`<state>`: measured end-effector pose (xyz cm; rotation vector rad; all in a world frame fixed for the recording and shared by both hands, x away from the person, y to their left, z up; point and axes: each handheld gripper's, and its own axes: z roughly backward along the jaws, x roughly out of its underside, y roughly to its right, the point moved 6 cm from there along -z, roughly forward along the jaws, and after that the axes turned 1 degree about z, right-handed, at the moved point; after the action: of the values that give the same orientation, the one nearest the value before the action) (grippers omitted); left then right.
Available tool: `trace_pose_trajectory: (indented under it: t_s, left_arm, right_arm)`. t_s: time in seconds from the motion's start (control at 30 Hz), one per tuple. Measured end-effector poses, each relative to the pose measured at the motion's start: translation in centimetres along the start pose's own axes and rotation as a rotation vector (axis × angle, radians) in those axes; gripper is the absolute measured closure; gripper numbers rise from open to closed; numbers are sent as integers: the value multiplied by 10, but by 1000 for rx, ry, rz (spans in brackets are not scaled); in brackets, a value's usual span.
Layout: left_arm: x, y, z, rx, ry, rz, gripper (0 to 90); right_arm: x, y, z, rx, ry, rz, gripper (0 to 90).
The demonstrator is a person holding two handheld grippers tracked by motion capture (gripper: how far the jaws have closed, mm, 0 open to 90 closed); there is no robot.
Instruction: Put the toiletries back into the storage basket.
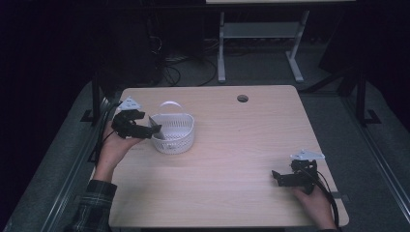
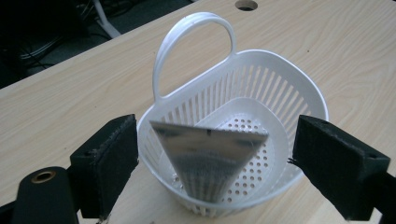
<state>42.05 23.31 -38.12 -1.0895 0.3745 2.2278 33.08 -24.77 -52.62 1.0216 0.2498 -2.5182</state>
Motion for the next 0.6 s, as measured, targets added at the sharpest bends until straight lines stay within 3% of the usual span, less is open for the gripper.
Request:
trace_pose_trajectory:
  t_s: [0.33, 0.6]
  left_arm:
    - [22, 8, 18, -11, 12, -2, 136]
    - [49, 27, 28, -10, 23, -11, 137]
  right_arm:
    - [0, 0, 0, -1, -1, -2, 0]
    - [0, 0, 0, 0, 0, -1, 0]
